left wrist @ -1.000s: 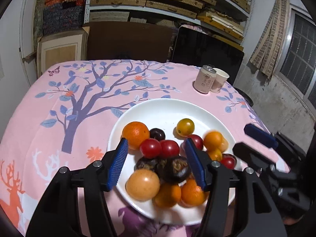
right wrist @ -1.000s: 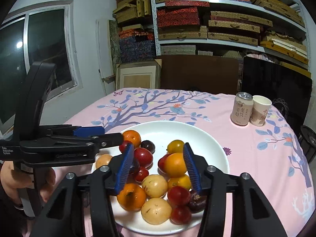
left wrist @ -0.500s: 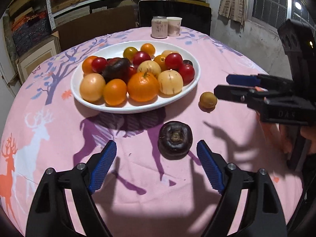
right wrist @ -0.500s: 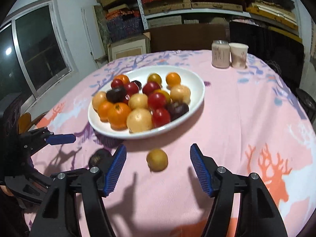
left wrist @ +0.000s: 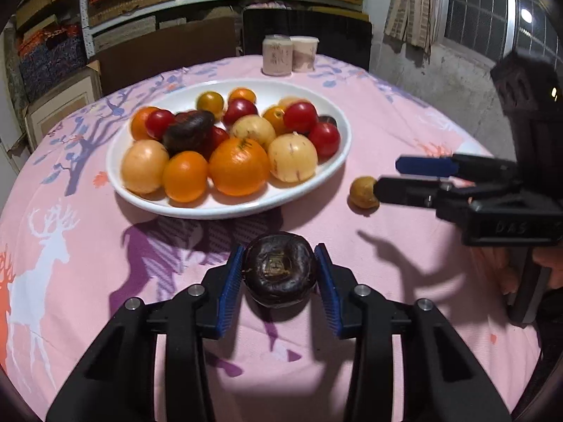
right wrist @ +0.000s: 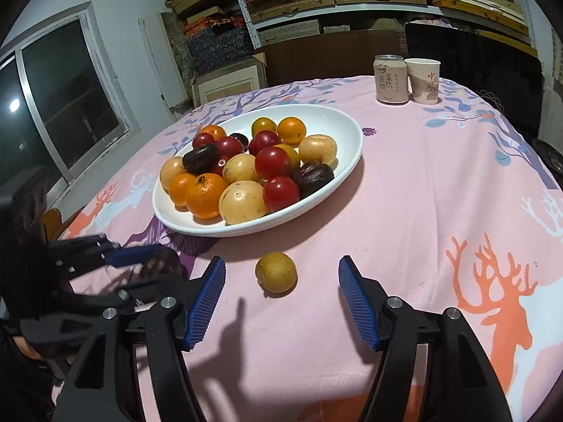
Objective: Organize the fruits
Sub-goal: 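Close the left tool on a dark brown fruit while the right tool grasps a small yellow-green fruit, then carry both fruits over the white plate and open both tools to release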
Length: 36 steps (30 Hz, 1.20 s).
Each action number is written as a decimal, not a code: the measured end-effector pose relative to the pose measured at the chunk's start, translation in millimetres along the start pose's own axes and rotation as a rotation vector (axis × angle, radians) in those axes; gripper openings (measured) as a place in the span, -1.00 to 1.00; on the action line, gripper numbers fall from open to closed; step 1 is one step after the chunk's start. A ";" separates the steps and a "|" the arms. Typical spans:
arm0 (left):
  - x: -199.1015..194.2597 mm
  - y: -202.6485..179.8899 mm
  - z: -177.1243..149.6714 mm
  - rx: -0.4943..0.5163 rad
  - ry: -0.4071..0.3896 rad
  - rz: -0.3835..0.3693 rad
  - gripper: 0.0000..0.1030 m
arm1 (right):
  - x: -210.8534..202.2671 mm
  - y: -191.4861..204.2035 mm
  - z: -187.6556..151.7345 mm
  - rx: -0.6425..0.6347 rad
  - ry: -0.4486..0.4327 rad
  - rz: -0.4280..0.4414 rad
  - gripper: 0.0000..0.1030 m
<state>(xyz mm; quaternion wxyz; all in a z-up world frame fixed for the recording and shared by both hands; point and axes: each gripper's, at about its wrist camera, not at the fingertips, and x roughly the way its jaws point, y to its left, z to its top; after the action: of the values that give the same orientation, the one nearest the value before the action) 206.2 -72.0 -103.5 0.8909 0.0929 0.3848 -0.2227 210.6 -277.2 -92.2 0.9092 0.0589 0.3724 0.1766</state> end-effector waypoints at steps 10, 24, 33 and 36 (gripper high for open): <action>-13.8 30.7 3.1 -0.121 -0.036 -0.022 -0.22 | 29.1 29.0 3.3 -0.135 0.109 -0.094 -0.02; -14.9 36.3 0.7 -0.159 -0.036 -0.029 -0.22 | 8.9 21.5 -0.6 -0.071 0.033 -0.055 -0.44; -36.1 38.5 9.4 -0.176 -0.084 -0.040 -0.22 | -23.6 30.0 0.0 -0.084 -0.031 -0.018 -0.45; -38.9 43.7 27.6 -0.181 -0.091 -0.043 -0.22 | -31.3 30.8 19.1 -0.085 -0.071 -0.021 -0.45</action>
<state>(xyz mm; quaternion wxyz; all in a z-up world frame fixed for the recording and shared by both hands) 221.0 -30.0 -56.5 0.9072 -0.0063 0.3646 -0.2100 194.7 -259.4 -50.6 0.9253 0.0225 0.3328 0.1807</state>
